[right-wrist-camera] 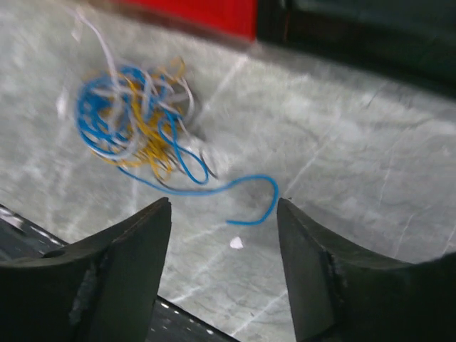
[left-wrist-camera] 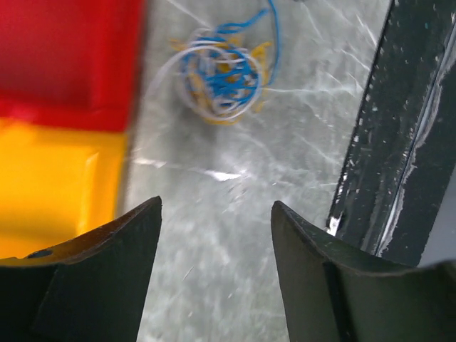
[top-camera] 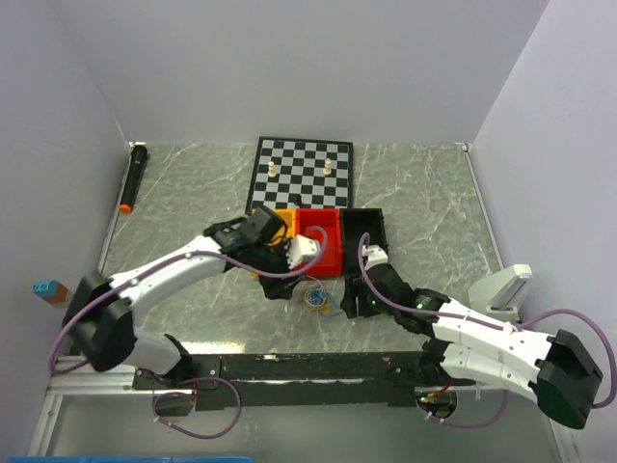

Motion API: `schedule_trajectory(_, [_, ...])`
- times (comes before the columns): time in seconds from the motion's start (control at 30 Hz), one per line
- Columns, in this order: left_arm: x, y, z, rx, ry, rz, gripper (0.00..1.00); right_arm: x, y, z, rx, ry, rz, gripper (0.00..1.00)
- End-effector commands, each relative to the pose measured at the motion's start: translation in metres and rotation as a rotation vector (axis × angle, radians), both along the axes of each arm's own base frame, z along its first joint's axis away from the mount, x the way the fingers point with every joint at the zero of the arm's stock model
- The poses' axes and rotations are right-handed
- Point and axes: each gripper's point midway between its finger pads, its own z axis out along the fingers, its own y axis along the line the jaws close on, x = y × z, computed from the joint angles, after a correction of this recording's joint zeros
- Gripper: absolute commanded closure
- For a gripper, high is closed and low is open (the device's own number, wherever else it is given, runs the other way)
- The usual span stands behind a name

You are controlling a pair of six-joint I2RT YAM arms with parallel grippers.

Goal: Untangle the cables

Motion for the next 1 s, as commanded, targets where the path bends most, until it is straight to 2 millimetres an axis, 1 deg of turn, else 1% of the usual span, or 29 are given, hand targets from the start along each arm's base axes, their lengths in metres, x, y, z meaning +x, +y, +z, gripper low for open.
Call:
schedule_trajectory(0.0, [-0.009, -0.027, -0.013, -0.018, 0.047, -0.093, 0.35, 0.02, 0.009, 0.036, 0.051, -0.12, -0.018, 0.31])
schedule_trajectory(0.03, [-0.009, -0.03, -0.018, -0.015, 0.049, -0.102, 0.37, 0.021, 0.013, 0.037, 0.067, -0.126, -0.004, 0.3])
schedule_trajectory(0.13, [-0.005, -0.036, -0.032, -0.009, 0.052, -0.117, 0.41, 0.022, 0.024, 0.028, 0.08, -0.116, 0.029, 0.3])
schedule_trajectory(0.27, [-0.002, -0.045, -0.037, -0.033, 0.029, -0.125, 0.42, 0.019, 0.039, 0.016, 0.119, -0.109, 0.095, 0.33])
schedule_trajectory(0.3, [-0.003, -0.047, -0.038, -0.039, 0.024, -0.134, 0.42, 0.017, 0.039, 0.01, 0.11, -0.098, 0.107, 0.34])
schedule_trajectory(0.4, [-0.007, -0.055, -0.043, -0.043, 0.008, -0.161, 0.42, 0.02, 0.045, 0.007, 0.127, -0.113, 0.122, 0.36])
schedule_trajectory(0.53, [-0.02, -0.061, -0.052, -0.03, 0.028, -0.199, 0.43, 0.019, 0.049, 0.001, 0.137, -0.107, 0.133, 0.42])
schedule_trajectory(0.63, [-0.027, -0.061, -0.062, -0.012, 0.018, -0.215, 0.43, 0.02, 0.049, -0.007, 0.132, -0.097, 0.128, 0.49])
schedule_trajectory(0.77, [-0.022, -0.061, -0.074, 0.007, -0.005, -0.205, 0.42, 0.021, 0.051, -0.013, 0.126, -0.094, 0.13, 0.6])
schedule_trajectory(0.87, [-0.013, -0.062, -0.079, 0.014, -0.046, -0.179, 0.42, 0.019, 0.05, -0.015, 0.127, -0.085, 0.126, 0.73])
schedule_trajectory(0.93, [-0.006, -0.065, -0.077, -0.001, -0.077, -0.157, 0.42, 0.018, 0.048, -0.015, 0.135, -0.083, 0.119, 0.85])
schedule_trajectory(0.97, [-0.004, -0.066, -0.077, -0.007, -0.085, -0.148, 0.41, 0.018, 0.047, -0.014, 0.141, -0.086, 0.115, 0.89])
